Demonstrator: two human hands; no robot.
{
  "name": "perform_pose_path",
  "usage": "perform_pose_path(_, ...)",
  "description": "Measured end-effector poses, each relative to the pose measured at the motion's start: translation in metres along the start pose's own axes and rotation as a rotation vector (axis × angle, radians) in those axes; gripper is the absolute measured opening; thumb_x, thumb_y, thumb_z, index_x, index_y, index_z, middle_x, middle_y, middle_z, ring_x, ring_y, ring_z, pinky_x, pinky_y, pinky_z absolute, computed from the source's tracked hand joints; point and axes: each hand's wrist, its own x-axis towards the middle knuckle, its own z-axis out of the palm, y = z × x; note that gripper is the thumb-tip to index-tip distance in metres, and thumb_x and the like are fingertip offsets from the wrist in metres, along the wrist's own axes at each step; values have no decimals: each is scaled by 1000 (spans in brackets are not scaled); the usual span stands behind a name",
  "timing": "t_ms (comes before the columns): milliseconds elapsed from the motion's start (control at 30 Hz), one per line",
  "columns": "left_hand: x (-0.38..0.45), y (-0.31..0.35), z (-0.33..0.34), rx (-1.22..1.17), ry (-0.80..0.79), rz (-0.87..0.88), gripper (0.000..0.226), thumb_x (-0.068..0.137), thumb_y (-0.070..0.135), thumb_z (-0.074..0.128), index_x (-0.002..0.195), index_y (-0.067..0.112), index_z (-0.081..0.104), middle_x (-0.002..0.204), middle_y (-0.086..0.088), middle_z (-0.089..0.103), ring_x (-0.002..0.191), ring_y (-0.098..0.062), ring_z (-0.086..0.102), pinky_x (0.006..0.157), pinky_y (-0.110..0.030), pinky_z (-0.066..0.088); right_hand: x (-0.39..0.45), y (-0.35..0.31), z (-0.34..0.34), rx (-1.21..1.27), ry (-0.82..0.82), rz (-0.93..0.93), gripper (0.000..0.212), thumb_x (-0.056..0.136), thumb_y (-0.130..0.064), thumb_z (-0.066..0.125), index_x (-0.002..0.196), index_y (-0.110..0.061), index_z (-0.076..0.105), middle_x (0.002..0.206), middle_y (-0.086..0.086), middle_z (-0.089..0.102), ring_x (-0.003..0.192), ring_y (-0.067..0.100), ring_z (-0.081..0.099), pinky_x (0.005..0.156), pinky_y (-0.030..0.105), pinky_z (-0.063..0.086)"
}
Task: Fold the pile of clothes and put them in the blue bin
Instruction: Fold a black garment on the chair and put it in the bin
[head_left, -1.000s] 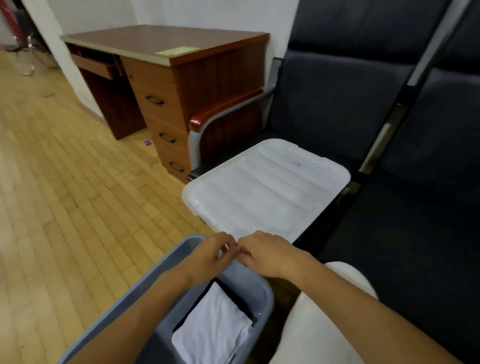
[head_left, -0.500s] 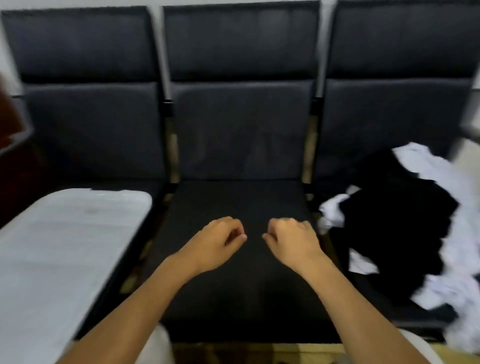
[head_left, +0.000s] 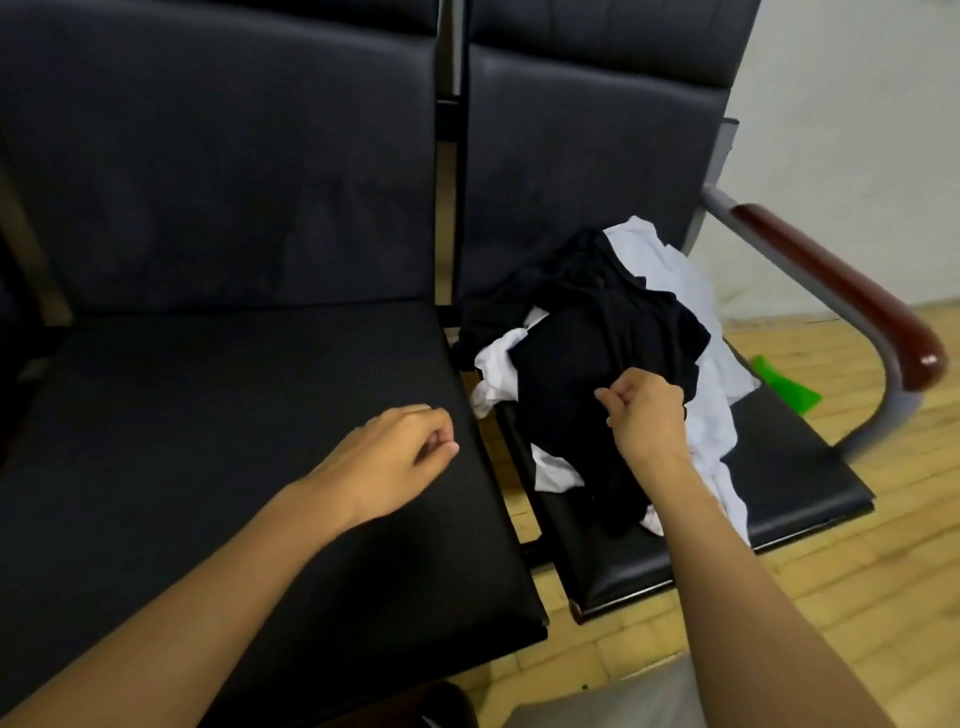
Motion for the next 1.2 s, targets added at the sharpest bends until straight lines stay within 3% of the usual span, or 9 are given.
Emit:
perform_pose_path(200, -8, -3, -15, -83, 26, -6, 10, 98, 38, 53, 92, 34, 59, 89, 10, 59, 77, -7, 60, 71, -36, 57, -8, -31, -23, -82, 42, -13, 33, 90, -18, 67, 63, -7, 52, 55, 5, 52, 51, 20, 50, 51, 28, 36)
perform_pose_path(367, -29, 1, -35, -274, 0, 2, 38, 90, 45, 65, 123, 41, 48, 106, 17, 55, 93, -2, 59, 83, -33, 56, -68, -118, -49, -260, 251, -547, 38, 86, -11, 64, 64, -15, 33, 62, 0, 47, 55, 26, 47, 45, 27, 18)
perform_pose_path(500, -64, 14, -49, -469, -17, -16, 101, 70, 59, 79, 145, 59, 11, 136, 25, 36, 125, 5, 41, 100, -24, 44, -106, -187, -68, 574, -26, -693, 24, 96, -16, 62, 74, -11, 54, 65, -2, 53, 59, 9, 49, 57, 21, 41)
perform_pose_path(667, -106, 21, -72, -356, 272, -55, 29, 91, 44, 62, 120, 37, 58, 118, 20, 58, 115, 5, 53, 101, -27, 46, -109, -222, -106, 1673, -356, -345, 21, 98, -14, 54, 78, -22, 55, 68, -9, 52, 64, 3, 47, 64, 15, 41)
perform_pose_path(733, -122, 30, -81, -489, 282, -49, 44, 88, 43, 69, 128, 38, 51, 122, 19, 58, 119, 6, 52, 100, -20, 44, -110, -229, -109, 1788, -443, -299, 16, 96, -20, 53, 81, -22, 53, 68, -9, 53, 64, 2, 48, 66, 15, 44)
perform_pose_path(833, -140, 48, -80, -654, 189, -15, 71, 86, 37, 73, 143, 42, 31, 134, 26, 52, 126, 10, 47, 102, -11, 41, -128, -245, -97, 1761, -542, -351, 10, 92, -20, 56, 83, -23, 54, 72, -8, 50, 66, 2, 47, 69, 18, 40)
perform_pose_path(1033, -155, 30, -73, -882, 673, -310, 22, 101, 13, 51, 108, 23, 69, 103, 7, 76, 97, -6, 70, 80, -16, 53, -157, -267, -66, 1569, -686, -527, 18, 96, -14, 57, 81, -23, 60, 73, -10, 57, 67, 2, 53, 67, 18, 46)
perform_pose_path(1133, -162, 2, -98, -943, 955, -403, 27, 98, 3, 48, 98, 17, 71, 91, 3, 75, 89, -12, 67, 80, -27, 53, -141, -244, -20, 1104, -513, -591, 9, 92, -18, 68, 97, -22, 62, 88, -5, 66, 82, 8, 62, 80, 26, 51)
perform_pose_path(1200, -166, -8, -115, -917, 1058, -444, 27, 97, 5, 46, 85, 14, 68, 70, 7, 71, 74, -14, 64, 64, -23, 53, -131, -213, 11, 644, -752, -568, 51, 83, -38, 77, 127, -31, 52, 122, -2, 62, 116, 12, 58, 101, 36, 45)
